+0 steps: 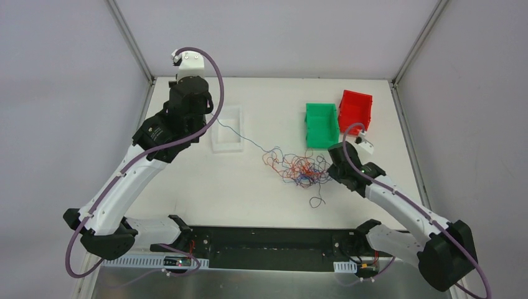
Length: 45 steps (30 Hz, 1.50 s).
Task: Untangle the cables
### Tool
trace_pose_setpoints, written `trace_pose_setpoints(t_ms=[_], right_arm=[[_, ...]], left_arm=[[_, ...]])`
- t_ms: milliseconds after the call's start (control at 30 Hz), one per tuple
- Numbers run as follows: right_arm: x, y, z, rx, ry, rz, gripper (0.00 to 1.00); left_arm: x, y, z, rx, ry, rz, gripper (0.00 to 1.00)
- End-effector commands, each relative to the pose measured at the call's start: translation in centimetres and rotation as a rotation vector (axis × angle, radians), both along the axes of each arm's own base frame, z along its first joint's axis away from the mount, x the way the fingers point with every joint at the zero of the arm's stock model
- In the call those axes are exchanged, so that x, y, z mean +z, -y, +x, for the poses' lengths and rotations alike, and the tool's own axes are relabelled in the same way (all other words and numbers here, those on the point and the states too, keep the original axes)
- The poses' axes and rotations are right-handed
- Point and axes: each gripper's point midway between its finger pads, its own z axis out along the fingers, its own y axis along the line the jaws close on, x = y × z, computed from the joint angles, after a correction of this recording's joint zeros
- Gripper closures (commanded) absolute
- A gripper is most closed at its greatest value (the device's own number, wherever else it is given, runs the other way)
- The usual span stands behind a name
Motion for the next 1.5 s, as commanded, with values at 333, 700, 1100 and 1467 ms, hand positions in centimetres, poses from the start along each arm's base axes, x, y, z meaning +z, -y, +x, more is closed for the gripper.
trace_pose_setpoints(t_ms=[333, 700, 1100, 1467], right_arm=[[4.2, -1.0, -0.6, 0.208, 0.049, 0.124, 0.52], [5.7, -8.6, -1.7, 0.587, 0.043, 0.127, 0.14], [1.5, -13.2, -0.7, 0.721, -0.11, -0.197, 0.11], [-2.9, -16.1, -0.2, 0.746, -0.207, -0.247, 0.13]], left_arm=[[-1.7, -0.5, -1.8, -0.062, 0.0, -0.106, 1.0], [-9.1, 3.1, -2.5, -0.186, -0.151, -0.246, 1.0], [-4.6, -1.4, -3.5, -0.057, -0.035, -0.149, 1.0], [-3.5, -2.7, -4.4, -0.036, -0.003, -0.132, 1.0]])
